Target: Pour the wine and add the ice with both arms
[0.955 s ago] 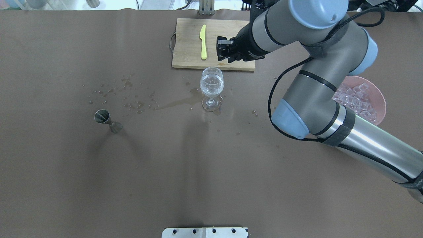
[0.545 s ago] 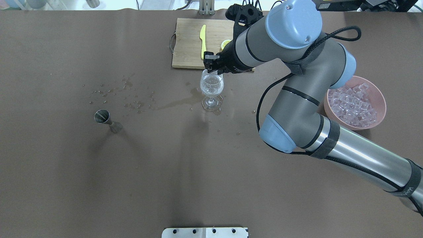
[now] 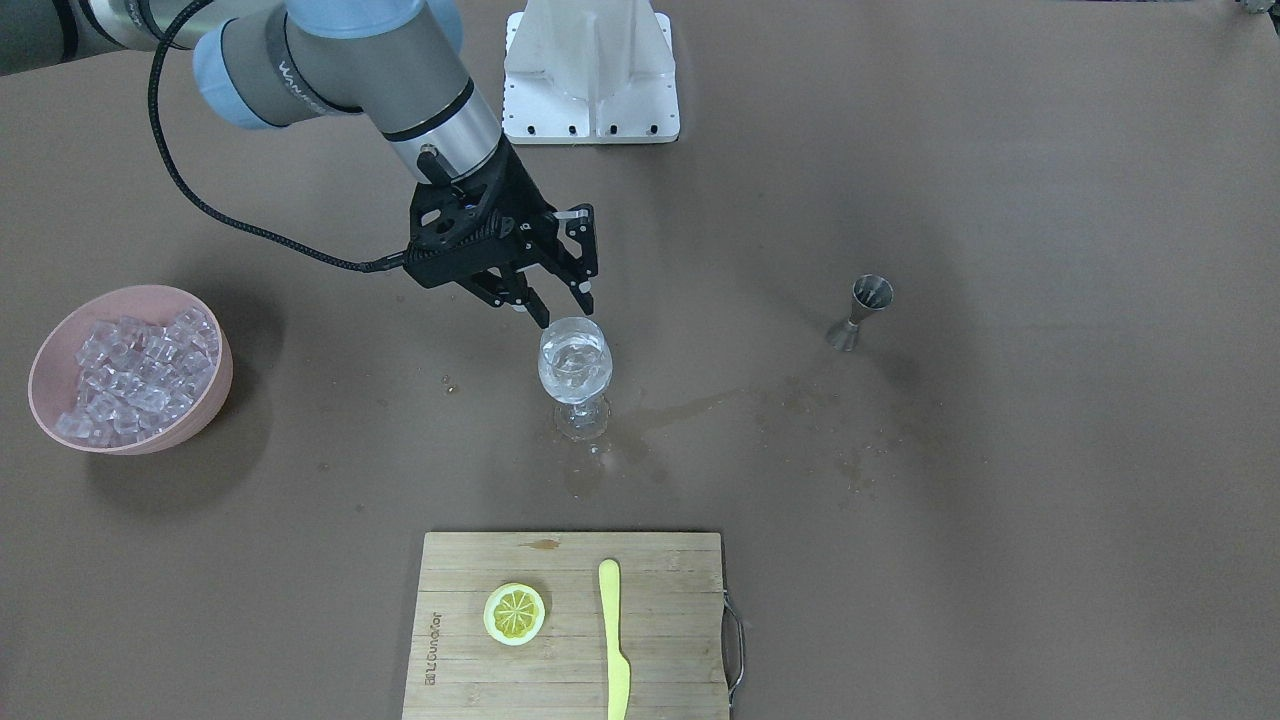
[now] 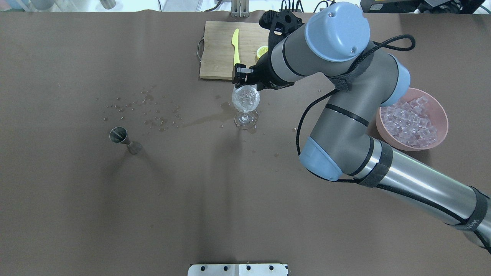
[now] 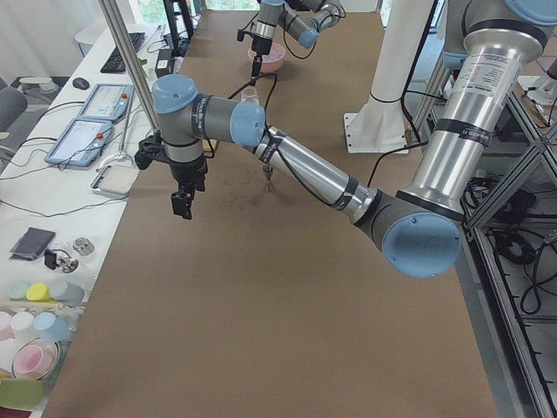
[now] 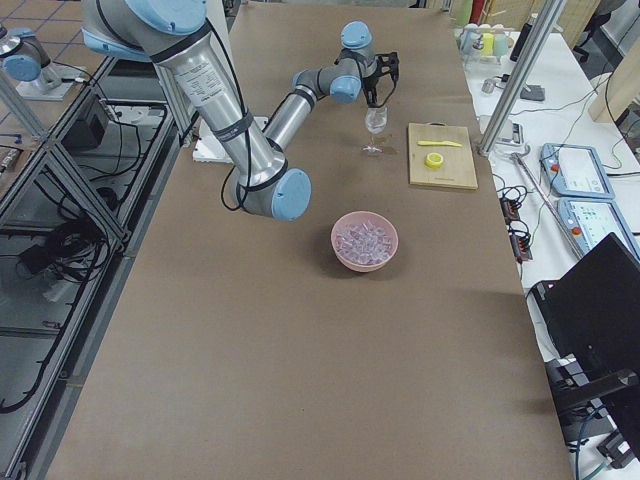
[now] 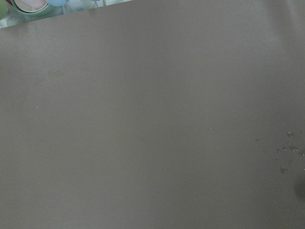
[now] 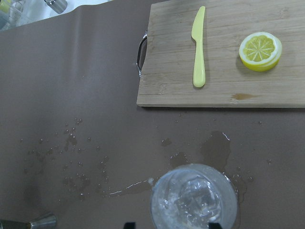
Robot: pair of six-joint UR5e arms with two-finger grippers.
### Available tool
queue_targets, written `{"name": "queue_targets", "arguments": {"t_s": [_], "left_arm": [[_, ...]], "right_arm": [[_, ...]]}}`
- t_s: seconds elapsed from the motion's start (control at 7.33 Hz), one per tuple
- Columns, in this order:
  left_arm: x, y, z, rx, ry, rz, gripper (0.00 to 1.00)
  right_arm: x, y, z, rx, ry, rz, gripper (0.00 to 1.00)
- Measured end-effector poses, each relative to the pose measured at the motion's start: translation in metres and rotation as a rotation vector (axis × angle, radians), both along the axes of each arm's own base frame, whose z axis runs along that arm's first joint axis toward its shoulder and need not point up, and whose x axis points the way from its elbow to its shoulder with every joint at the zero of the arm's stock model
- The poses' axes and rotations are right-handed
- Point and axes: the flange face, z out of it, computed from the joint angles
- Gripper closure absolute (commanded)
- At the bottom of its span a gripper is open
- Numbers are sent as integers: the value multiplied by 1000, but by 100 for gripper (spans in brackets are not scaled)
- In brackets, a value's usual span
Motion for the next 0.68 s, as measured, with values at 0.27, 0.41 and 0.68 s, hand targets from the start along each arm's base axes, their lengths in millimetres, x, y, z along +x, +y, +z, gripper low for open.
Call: {"name": "queue_targets", "arguments": {"t_s": [0.27, 0.41, 0.68], "left_arm": [[-9, 4, 6, 19, -7, 4, 2], [-16, 13, 23, 18, -18, 14, 2], [-30, 26, 49, 9, -25, 8, 2]], "right_arm": [[32, -16, 3, -32, -15, -30, 0], [71, -29, 18, -59, -21, -66, 0], [174, -53, 85, -53, -5, -137, 0]]}}
